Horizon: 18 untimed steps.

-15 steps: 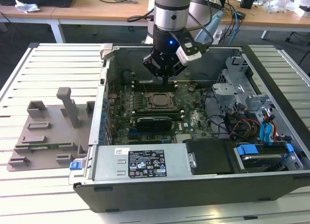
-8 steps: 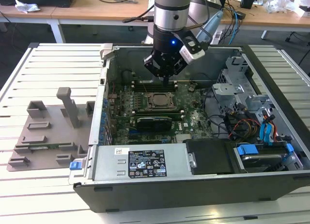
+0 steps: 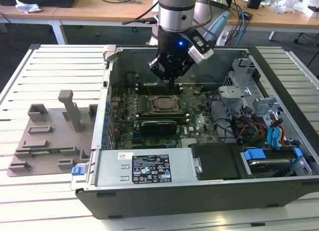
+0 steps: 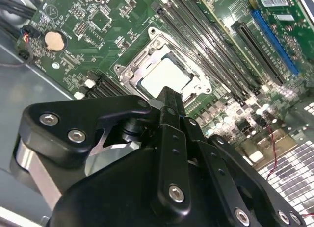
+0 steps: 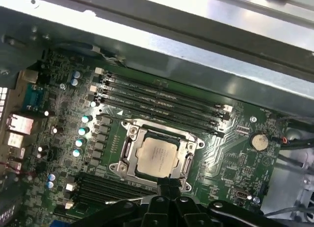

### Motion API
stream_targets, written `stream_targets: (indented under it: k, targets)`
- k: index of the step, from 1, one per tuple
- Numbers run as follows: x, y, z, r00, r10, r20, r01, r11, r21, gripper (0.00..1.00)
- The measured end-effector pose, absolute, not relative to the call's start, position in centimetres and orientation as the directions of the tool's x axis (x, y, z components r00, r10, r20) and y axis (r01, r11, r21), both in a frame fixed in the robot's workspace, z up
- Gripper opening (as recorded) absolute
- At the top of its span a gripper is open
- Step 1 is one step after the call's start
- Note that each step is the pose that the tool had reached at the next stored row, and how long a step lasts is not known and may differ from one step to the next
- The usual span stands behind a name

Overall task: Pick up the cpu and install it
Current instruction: 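Install the first cpu locking lever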

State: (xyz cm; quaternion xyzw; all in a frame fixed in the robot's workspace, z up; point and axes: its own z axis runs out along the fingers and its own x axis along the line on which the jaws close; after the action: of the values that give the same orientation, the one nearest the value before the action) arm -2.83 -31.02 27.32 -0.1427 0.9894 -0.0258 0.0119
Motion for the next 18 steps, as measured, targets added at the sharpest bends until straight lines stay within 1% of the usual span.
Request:
stream_targets:
  k: [18]
  targets:
    - [-2.81,-31.02,27.32,-0.827,-0.562,-0.016,-0.56,0.827,-0.054,0.11]
